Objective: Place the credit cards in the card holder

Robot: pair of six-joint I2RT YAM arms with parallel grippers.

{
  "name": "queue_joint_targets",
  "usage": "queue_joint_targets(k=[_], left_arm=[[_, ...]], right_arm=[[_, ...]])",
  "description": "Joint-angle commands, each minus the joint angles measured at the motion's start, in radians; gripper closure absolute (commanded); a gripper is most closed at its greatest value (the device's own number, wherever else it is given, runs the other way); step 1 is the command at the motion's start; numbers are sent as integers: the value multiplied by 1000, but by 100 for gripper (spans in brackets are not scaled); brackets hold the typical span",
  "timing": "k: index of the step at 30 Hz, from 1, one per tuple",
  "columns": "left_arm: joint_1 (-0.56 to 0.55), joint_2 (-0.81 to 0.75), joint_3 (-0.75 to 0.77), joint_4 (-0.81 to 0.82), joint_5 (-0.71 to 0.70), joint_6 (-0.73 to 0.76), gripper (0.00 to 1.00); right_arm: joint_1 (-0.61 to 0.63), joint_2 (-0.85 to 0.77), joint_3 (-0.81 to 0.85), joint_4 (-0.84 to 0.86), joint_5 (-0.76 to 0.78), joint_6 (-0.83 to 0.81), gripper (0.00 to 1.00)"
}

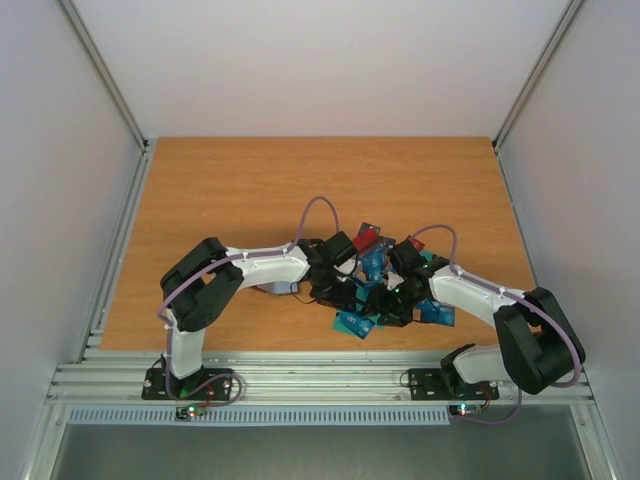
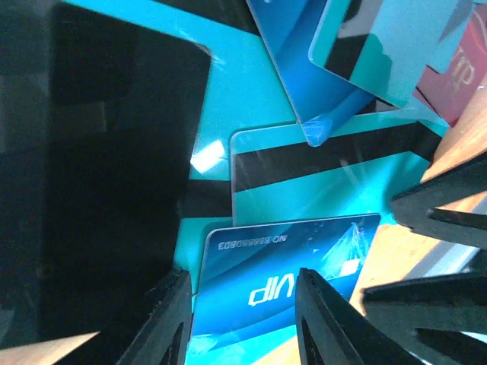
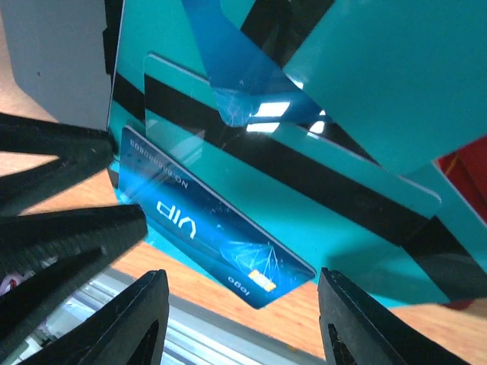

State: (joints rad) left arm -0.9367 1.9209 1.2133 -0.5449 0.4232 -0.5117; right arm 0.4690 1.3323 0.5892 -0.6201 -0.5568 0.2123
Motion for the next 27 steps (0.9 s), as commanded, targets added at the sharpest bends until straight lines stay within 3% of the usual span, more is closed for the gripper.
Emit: queue_joint_targets(k=[1,18,27], left_arm=[[-5,42,34,38,23,34,60],[-10,-25,-111,172,168,-2,63],[-26,-1,-102,176,247,36,63]], right_arm=[[-8,47,35,44,11,-29,46],[-7,39,7,-9,-152,-40,51],[-7,-154,-7,-225,-40,-33,46]])
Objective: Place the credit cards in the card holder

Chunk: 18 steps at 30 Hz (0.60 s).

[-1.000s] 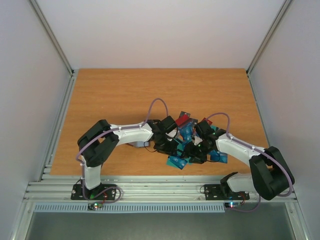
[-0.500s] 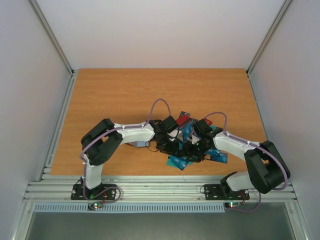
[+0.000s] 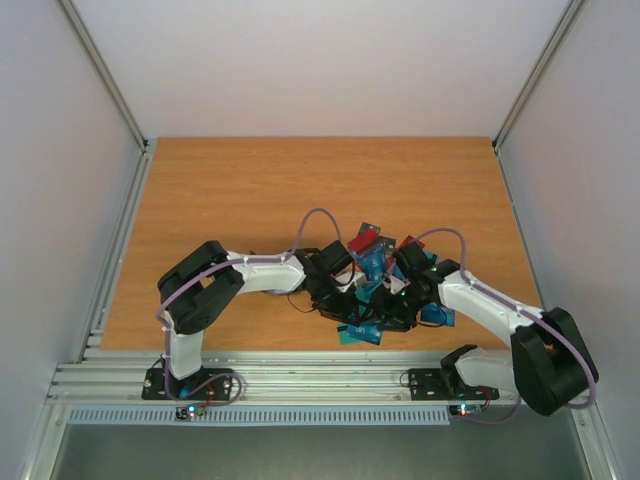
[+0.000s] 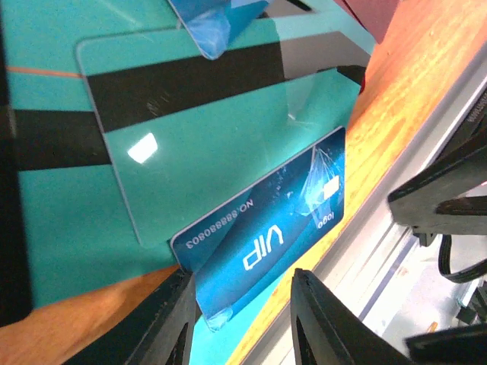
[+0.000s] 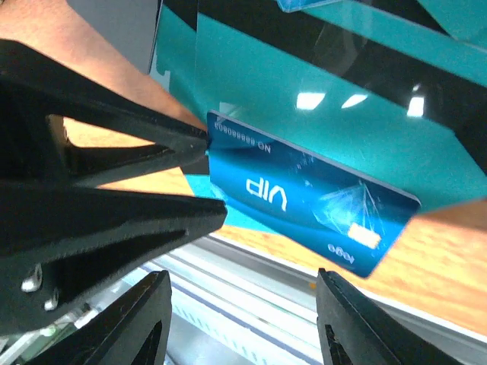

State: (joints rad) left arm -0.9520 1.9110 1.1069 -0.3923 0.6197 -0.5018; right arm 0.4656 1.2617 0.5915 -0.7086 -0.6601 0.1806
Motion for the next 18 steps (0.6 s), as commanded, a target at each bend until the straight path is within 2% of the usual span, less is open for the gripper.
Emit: queue_joint_targets(k=[1,5,10,13,18], left_arm=[[-12,6,7,23,53,27,63],[-14,-28,16,8,18,38,63],[-14,-67,66,-28,-66,56,62],[-14,-47,109,-57,-108,84,61],[-14,42,181,-88,-98,116,60]], right_arm=[[-4,-104,-12,-163,83,4,46],[-4,-179,-28,-240,143,43,44],[-4,-213,-73,-226,135,90,41],[-4,-218,-112,-165,80,106,40],[-4,-252,-161,-123,52,148,37]])
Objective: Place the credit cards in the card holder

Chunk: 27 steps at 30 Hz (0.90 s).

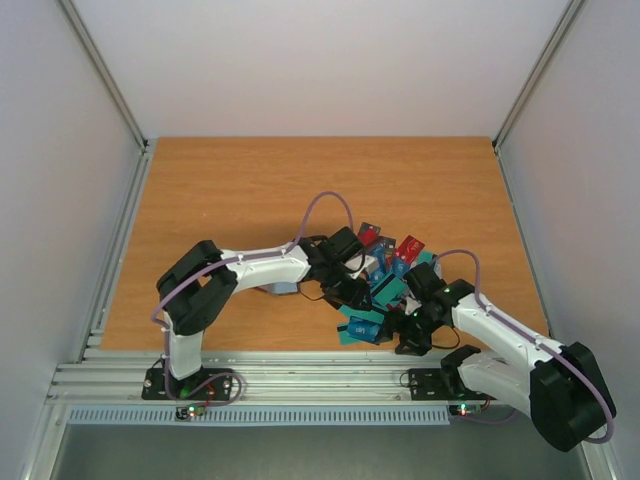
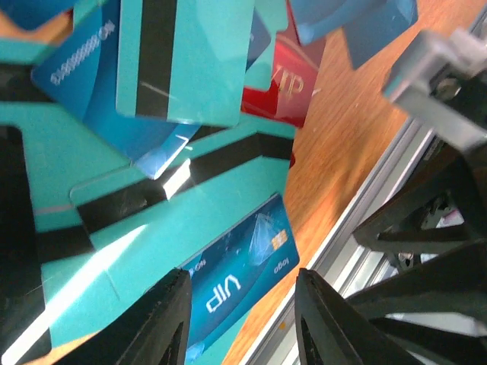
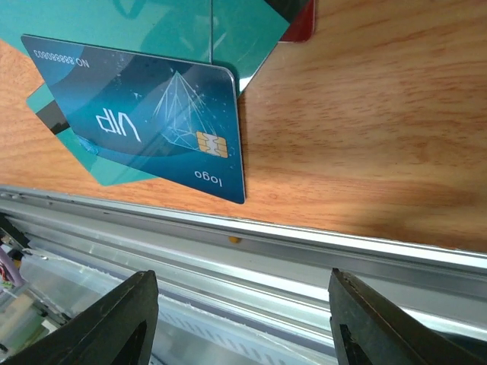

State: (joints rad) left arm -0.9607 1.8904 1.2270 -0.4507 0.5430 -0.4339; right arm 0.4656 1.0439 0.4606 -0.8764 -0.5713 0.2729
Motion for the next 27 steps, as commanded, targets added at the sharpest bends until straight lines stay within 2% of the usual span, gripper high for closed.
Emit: queue_joint_targets(k=[1,12,27], left_arm=[[-6,78,71,-34,-23,51,60],[-21,134,33,-23,58,69,60],[-52,121,-27,14,95,66,61]], right_arm=[[-4,-40,-41,59,-44,65,37],[-4,-61,-103,170,-79,121,33],[-4,18,-147,281,-91,172,31]])
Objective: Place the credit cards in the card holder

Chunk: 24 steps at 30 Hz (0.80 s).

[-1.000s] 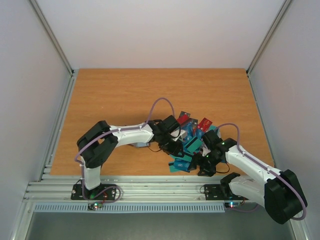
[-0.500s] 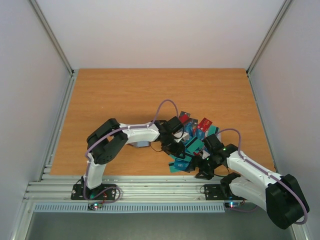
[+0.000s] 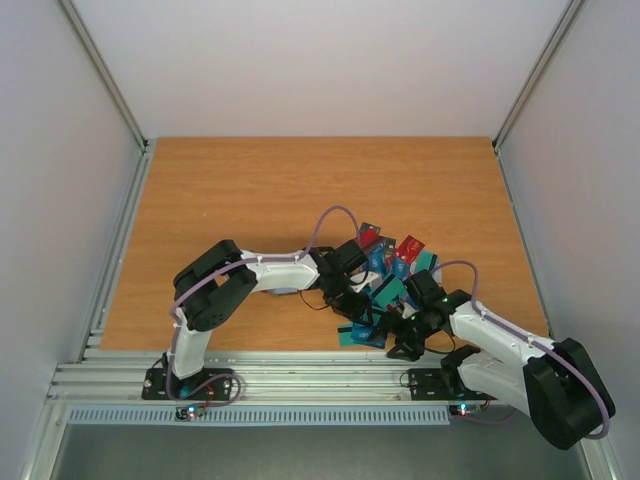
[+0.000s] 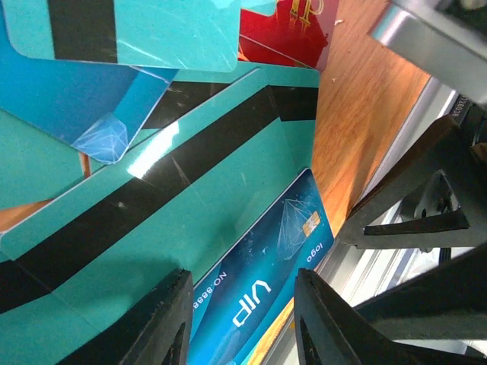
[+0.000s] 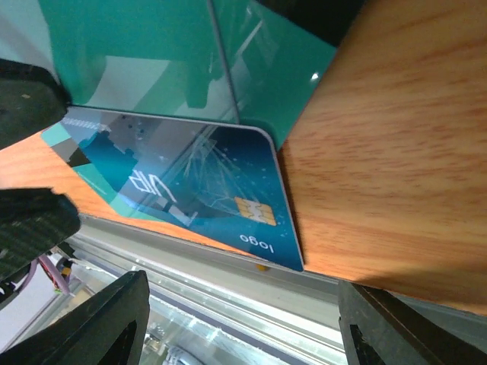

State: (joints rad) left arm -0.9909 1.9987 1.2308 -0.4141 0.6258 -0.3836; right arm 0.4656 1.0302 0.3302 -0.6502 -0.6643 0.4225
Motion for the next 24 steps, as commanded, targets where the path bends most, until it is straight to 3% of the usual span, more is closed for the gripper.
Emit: queue_joint_targets(k=[1,14,24], left_arm=[[-22,11,-32,-22,15,17,61],[-39,27,-16,-17,92,53,62],[-43,31,49,-26,112,46,62]], right_arm=[[-4,40,-19,66,-2,24,31],[-5,109,-35,191,-2,42,35],[-4,98,-39,184,10,36,38]])
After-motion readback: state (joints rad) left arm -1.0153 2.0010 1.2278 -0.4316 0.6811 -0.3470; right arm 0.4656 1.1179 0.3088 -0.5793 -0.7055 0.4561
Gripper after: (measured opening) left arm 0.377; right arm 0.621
